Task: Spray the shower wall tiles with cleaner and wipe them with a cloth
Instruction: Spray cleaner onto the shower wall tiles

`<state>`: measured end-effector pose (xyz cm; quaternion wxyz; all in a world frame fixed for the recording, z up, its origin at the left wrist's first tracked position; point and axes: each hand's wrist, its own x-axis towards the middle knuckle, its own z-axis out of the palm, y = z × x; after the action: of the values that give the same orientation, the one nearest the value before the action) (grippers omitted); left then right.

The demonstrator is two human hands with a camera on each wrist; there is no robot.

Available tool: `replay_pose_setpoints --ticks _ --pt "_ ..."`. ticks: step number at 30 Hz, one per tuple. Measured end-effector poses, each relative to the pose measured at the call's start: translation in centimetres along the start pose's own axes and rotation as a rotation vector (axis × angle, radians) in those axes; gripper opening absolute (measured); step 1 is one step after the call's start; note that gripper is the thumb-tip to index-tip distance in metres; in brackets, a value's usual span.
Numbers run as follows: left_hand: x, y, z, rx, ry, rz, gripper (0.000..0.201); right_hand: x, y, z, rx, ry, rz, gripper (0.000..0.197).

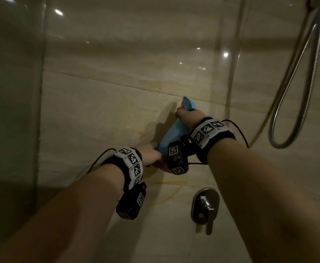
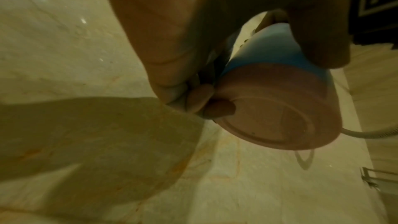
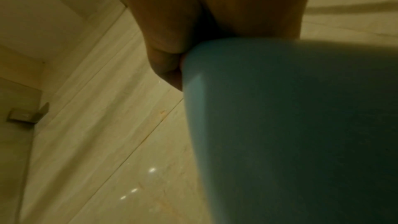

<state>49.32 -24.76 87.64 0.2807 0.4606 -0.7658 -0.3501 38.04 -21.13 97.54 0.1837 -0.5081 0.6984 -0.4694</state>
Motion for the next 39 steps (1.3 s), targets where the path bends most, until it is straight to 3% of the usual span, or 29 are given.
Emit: replay_pose_setpoints --ticks 9,12,18,25,33,39 --pt "1.0 0.3 1.4 -0.045 -0.015 -0.006 0.041 1.9 1.7 -1.2 -0.024 -0.044 -0.027 0.046" --pt "0.7 0.3 2.3 -0.049 -0.029 -0.007 0.031 1.6 2.5 -1.4 -0.027 -0.046 -0.035 0.045" --pt "-0.2 -0.8 5.2 -0.08 -0.096 -0.069 0.034 -0.1 5.3 -1.4 -0.062 -0.053 0.012 0.044" --pt "-0.8 -3.5 7.2 -0.105 -0.144 -0.151 0.041 -1.1 8.0 0.5 -0.053 -0.091 0.098 0.023" --pt "-1.4 -5.9 7.7 -0.157 -0.16 -0.177 0.05 -1.4 9.2 2.0 -0.112 -0.134 0.168 0.041" --pt "-2.0 -7.0 8.6 -0.117 -0.198 -0.187 0.048 -1.8 11.5 2.9 -0.051 -0.129 0.19 0.038"
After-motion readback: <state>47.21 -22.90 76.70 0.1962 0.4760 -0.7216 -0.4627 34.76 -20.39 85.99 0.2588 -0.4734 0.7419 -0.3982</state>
